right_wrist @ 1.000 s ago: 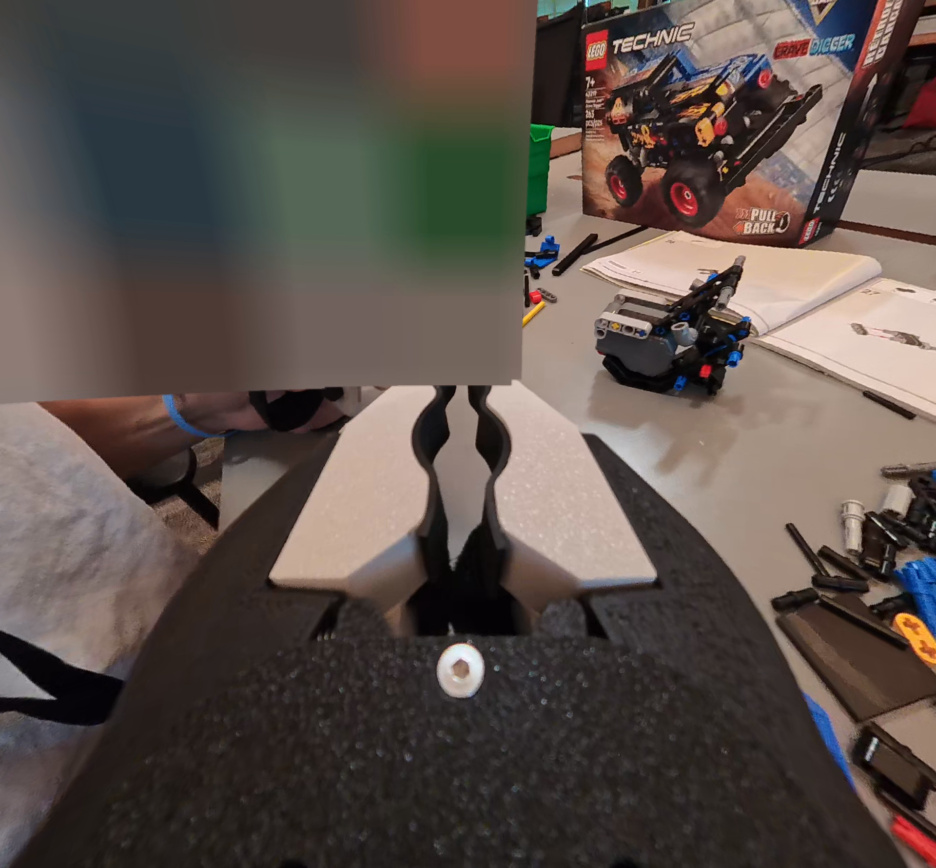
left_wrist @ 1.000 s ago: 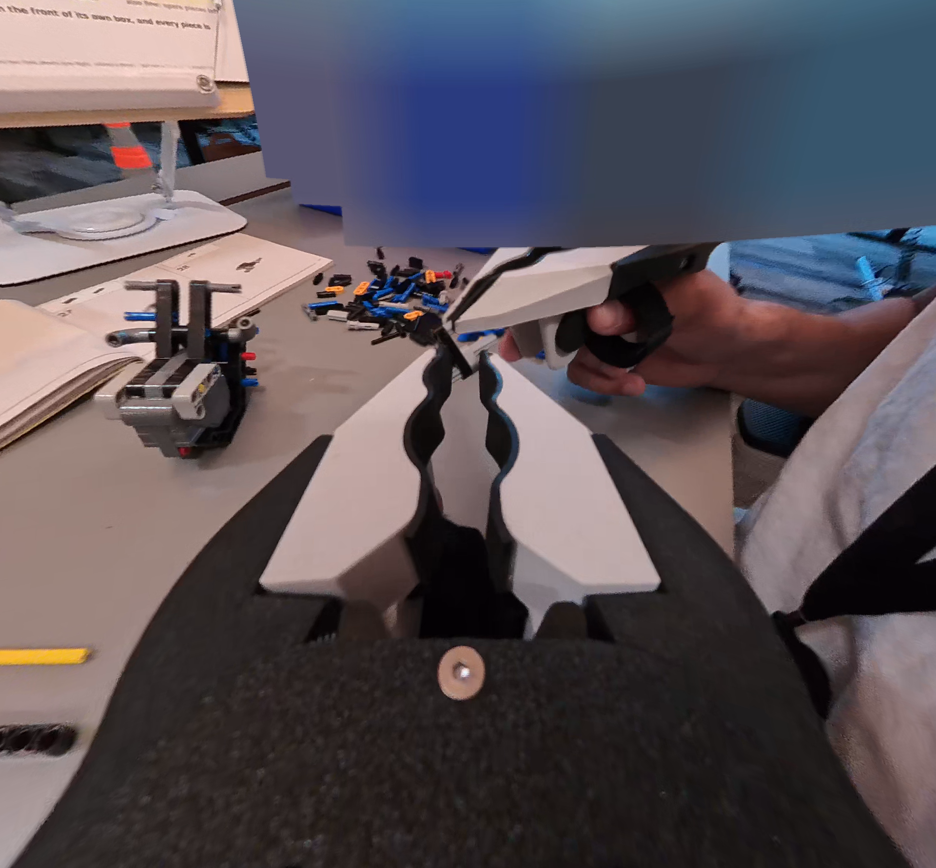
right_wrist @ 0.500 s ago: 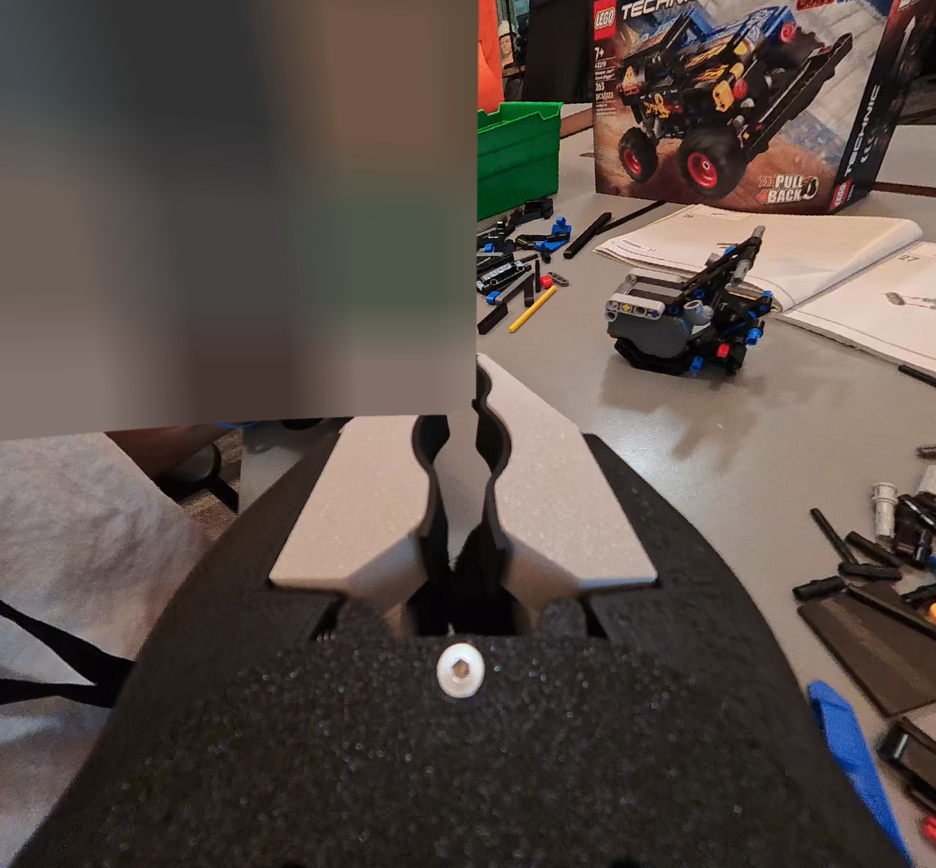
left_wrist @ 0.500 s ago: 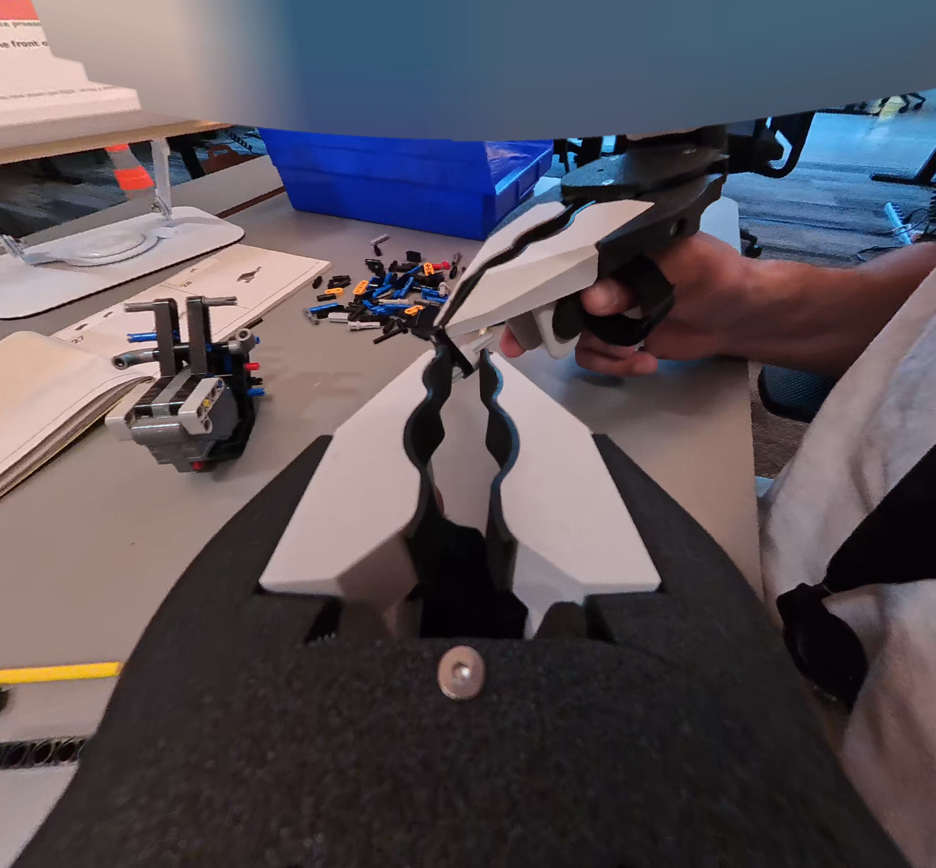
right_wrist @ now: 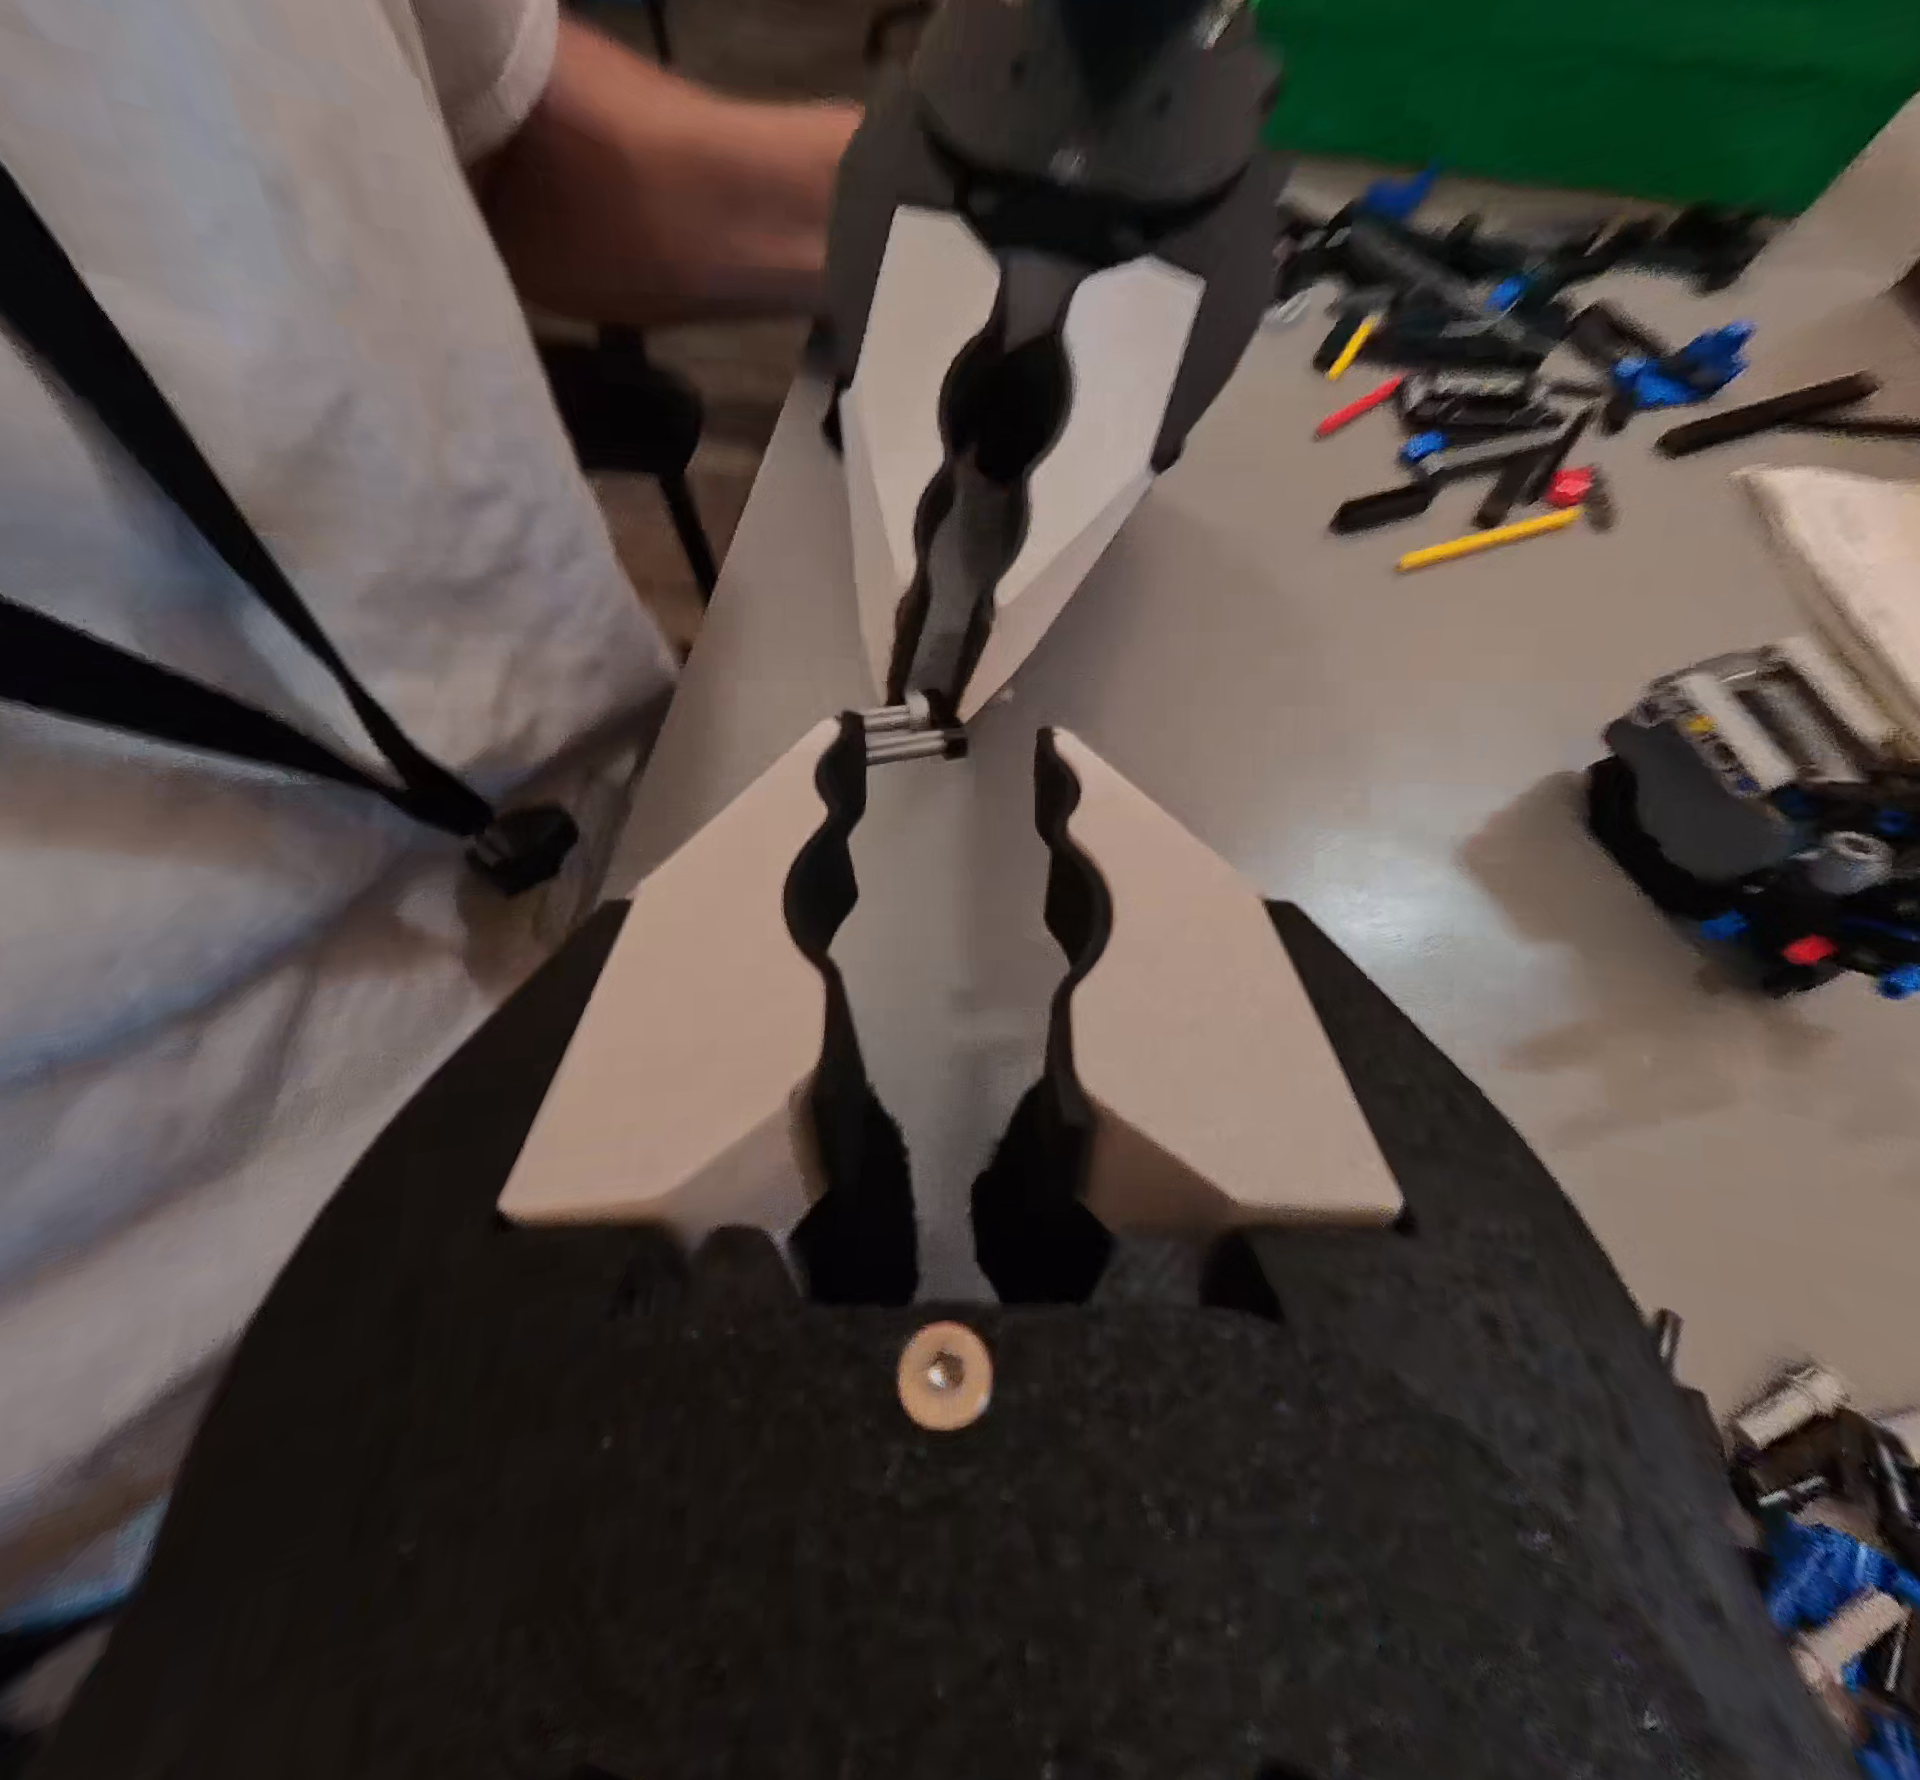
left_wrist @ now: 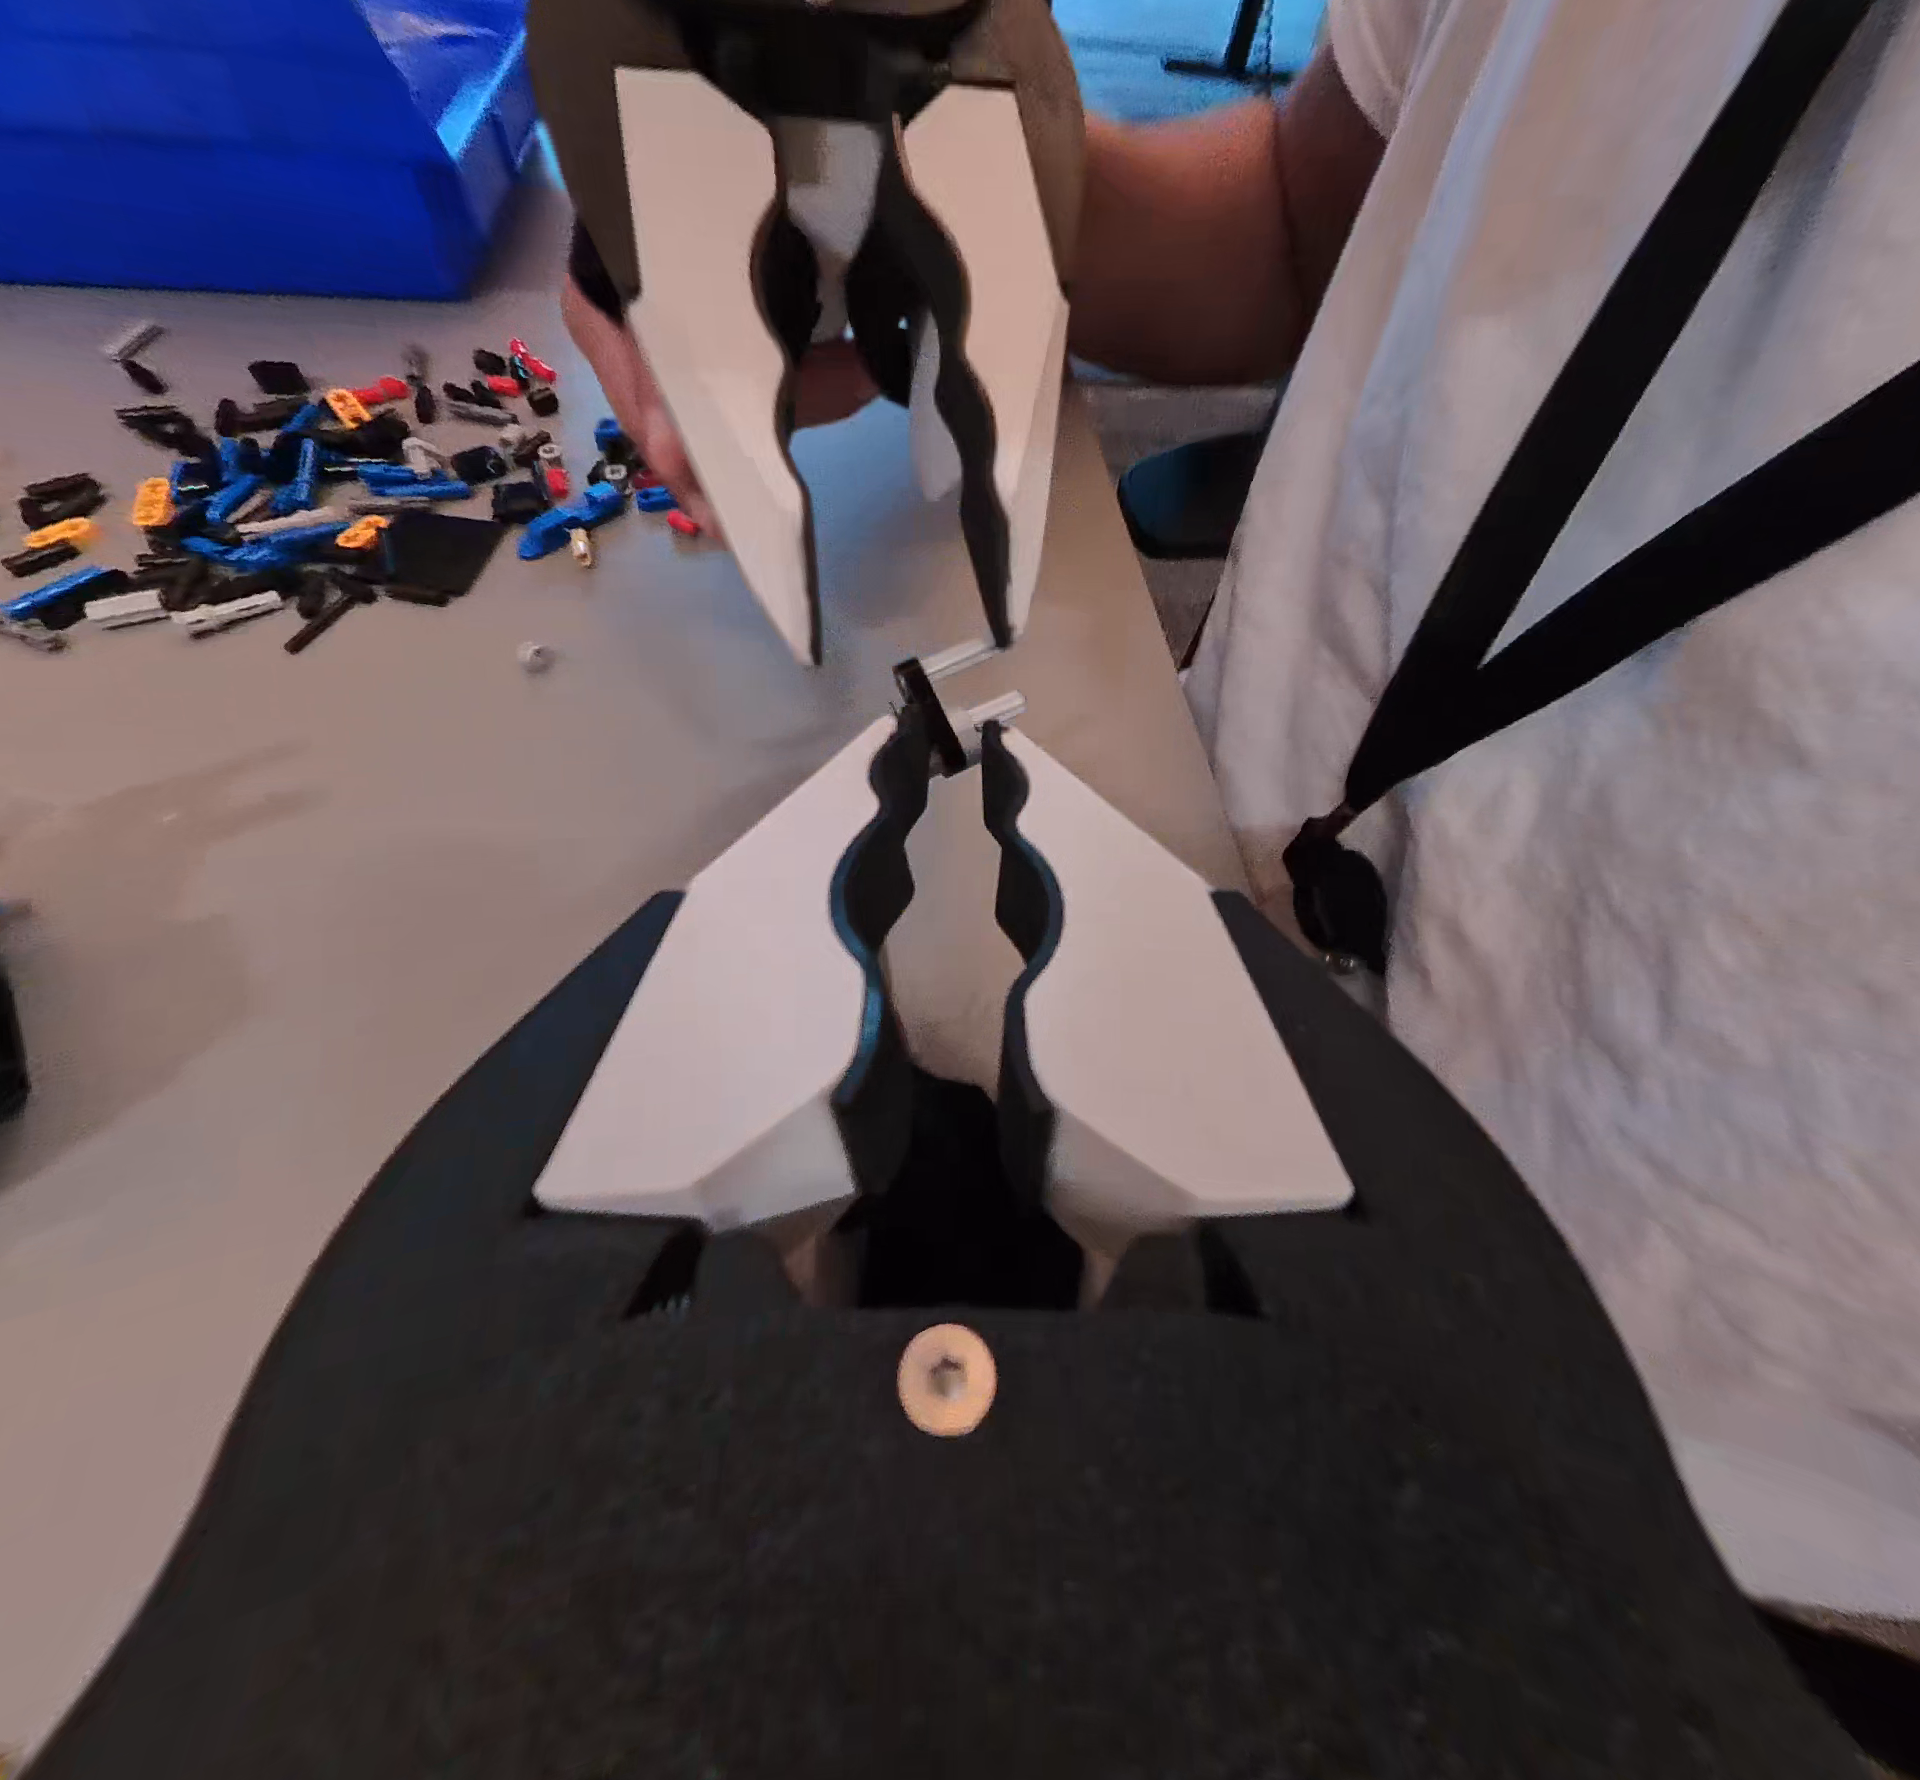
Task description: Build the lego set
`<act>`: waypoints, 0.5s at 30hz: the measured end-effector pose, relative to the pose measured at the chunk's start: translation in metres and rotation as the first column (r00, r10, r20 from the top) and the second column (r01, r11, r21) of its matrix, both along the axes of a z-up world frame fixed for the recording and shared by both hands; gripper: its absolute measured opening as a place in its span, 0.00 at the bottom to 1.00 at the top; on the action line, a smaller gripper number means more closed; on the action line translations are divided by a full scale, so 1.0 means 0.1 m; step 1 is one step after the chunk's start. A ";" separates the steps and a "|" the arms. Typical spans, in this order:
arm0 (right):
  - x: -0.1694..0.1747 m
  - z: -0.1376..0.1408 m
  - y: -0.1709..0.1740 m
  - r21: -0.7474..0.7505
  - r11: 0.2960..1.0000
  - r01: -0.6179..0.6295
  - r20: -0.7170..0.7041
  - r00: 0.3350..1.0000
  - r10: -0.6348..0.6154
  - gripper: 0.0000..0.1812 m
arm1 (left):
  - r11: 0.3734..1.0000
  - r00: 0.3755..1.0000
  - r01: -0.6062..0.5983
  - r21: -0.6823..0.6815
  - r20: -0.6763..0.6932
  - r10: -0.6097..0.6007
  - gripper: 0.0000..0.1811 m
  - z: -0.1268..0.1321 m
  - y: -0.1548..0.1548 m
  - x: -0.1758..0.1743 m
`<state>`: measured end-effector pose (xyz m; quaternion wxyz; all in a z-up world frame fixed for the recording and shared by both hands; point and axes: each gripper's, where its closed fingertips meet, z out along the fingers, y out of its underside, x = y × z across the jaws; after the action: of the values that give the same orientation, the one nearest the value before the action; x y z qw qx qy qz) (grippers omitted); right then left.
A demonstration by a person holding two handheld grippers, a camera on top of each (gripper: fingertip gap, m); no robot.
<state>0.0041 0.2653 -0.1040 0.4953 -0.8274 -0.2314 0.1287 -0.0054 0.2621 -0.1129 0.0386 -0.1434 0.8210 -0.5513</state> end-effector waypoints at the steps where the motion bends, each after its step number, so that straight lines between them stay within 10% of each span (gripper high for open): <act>1: -0.03 -0.06 -0.02 -0.038 0.999 -0.034 0.013 0.999 0.034 0.18 | 1.000 1.000 0.017 0.024 0.000 -0.017 0.05 -0.03 -0.01 -0.01; 8: -0.07 -0.14 -0.03 -0.076 0.991 -0.106 0.077 0.991 0.112 0.08 | 0.995 0.998 0.059 0.076 0.004 -0.059 0.05 -0.10 -0.05 -0.06; 15: -0.09 -0.30 -0.05 -0.121 0.985 -0.120 0.125 0.983 0.135 0.19 | 0.998 1.000 0.023 0.054 -0.009 -0.022 0.05 -0.11 0.05 0.00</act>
<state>-0.0054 0.2608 -0.1341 0.4221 -0.8441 -0.3089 0.1179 -0.0051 0.2671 -0.1236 0.0326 -0.1355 0.8372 -0.5288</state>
